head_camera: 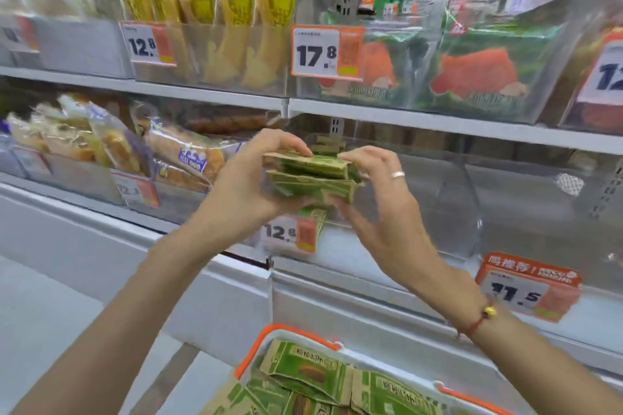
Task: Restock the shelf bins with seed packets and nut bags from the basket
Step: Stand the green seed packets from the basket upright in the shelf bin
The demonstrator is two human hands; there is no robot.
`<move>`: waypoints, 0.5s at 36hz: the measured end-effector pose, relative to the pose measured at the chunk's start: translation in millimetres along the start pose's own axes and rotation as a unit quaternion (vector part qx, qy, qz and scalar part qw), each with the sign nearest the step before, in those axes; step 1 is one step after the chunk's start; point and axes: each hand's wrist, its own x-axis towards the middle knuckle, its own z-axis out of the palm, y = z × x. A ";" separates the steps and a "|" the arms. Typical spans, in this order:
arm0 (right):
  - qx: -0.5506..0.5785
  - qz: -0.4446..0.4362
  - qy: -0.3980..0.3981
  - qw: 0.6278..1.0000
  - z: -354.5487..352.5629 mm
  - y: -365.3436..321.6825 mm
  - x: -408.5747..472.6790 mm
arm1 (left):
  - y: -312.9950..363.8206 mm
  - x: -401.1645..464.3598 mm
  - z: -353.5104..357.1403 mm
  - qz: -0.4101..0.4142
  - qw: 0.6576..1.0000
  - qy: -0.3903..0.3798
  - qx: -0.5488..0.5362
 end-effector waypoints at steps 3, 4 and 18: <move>-0.003 0.062 -0.059 0.996 7.3 23.7 17.1 | -16.1 23.5 2.8 -0.003 0.995 -0.010 0.104; 0.006 0.085 -0.088 0.992 10.2 32.4 21.1 | -21.5 28.9 4.5 -0.012 0.990 -0.015 0.137; 0.085 0.263 -0.238 0.931 56.3 92.8 43.7 | -80.7 73.0 14.4 0.011 0.871 -0.221 0.438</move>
